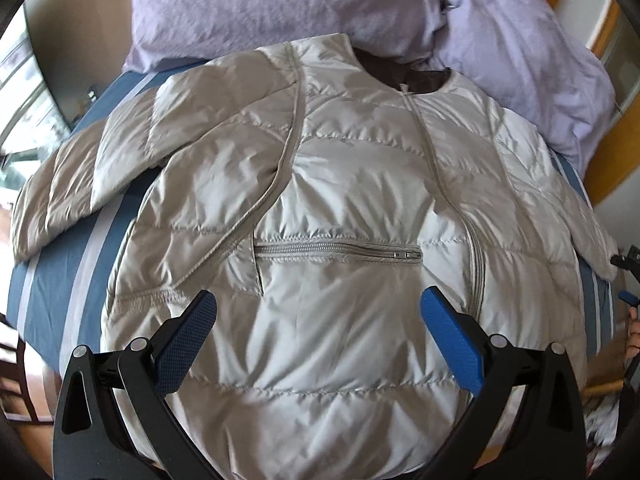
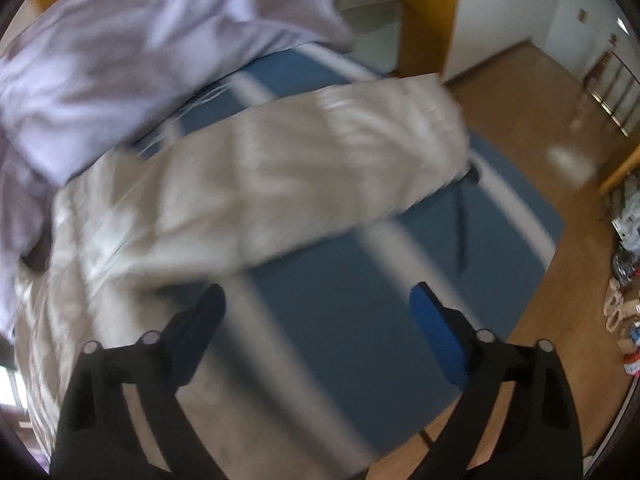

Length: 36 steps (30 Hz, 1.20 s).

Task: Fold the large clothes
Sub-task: 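Grasp the jacket sleeve cuff with the right gripper and lift it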

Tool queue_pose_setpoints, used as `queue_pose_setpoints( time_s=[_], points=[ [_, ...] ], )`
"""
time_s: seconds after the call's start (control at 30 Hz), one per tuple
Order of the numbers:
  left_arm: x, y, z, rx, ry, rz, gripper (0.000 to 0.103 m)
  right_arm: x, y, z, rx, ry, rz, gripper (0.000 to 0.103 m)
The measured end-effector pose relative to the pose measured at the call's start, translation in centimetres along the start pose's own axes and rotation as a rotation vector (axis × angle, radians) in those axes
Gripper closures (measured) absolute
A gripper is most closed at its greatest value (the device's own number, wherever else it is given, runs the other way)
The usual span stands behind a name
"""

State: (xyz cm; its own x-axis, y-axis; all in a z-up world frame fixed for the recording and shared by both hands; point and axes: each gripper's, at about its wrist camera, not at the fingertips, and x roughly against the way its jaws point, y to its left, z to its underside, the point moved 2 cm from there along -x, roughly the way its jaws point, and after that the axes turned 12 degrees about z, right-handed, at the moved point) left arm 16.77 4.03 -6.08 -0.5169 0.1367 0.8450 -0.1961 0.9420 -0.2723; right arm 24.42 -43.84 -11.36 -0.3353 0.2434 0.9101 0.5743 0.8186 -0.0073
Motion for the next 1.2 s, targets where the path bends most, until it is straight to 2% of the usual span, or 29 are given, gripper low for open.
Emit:
queue_pose_setpoints(
  time_s=[0.1,0.23,0.4,0.5,0.53,0.57,0.6,0.63,0.67,0.73,0.87,1.03,1.2],
  points=[
    [-0.1,-0.3,0.5,0.061,0.002,-0.017,0.001,-3.1,-3.5,-3.8,-0.063,0.022,0.033,0.019],
    [-0.1,-0.4,1.6,0.135,0.008,-0.042,0.001,-6.7,-7.6,-7.2,-0.144,0.049,0.077,0.023],
    [0.4,-0.6,2.5,0.186,-0.005,-0.062,0.001,-10.1,-9.5,-8.6,-0.186,0.115,0.044,0.037],
    [0.6,-0.4,2.4,0.206,-0.018,-0.061,0.001,-10.9,-9.5,-8.6,-0.189,0.107,0.012,0.044],
    [0.6,-0.4,2.3,0.208,-0.019,-0.06,0.001,-10.9,-9.5,-8.7,-0.192,0.093,0.0,0.052],
    [0.5,-0.4,2.2,0.206,-0.02,-0.058,0.001,-10.8,-9.3,-8.6,-0.193,0.084,-0.017,0.064],
    [0.5,-0.4,2.2,0.203,-0.02,-0.057,0.001,-10.7,-9.2,-8.5,-0.193,0.08,-0.03,0.066],
    [0.4,-0.3,2.1,0.201,-0.019,-0.053,0.001,-10.7,-9.1,-8.5,-0.191,0.076,-0.035,0.075],
    [0.4,-0.2,2.0,0.199,-0.019,-0.049,0.001,-10.4,-9.0,-8.4,-0.19,0.069,-0.042,0.08],
    [0.3,0.1,1.6,0.199,-0.019,-0.04,0.001,-9.4,-8.5,-8.7,-0.197,0.04,-0.026,0.084],
    [0.7,1.3,1.0,0.196,-0.029,-0.022,0.001,-5.9,-7.7,-9.7,-0.213,-0.058,0.008,0.086],
    [1.2,2.8,0.7,0.201,-0.037,-0.002,0.001,-0.9,-4.0,-10.0,-0.109,-0.21,0.096,0.086],
    [1.6,4.3,0.1,0.196,-0.05,0.016,0.001,2.8,1.4,-9.4,0.016,-0.288,0.062,0.086]
  ],
)
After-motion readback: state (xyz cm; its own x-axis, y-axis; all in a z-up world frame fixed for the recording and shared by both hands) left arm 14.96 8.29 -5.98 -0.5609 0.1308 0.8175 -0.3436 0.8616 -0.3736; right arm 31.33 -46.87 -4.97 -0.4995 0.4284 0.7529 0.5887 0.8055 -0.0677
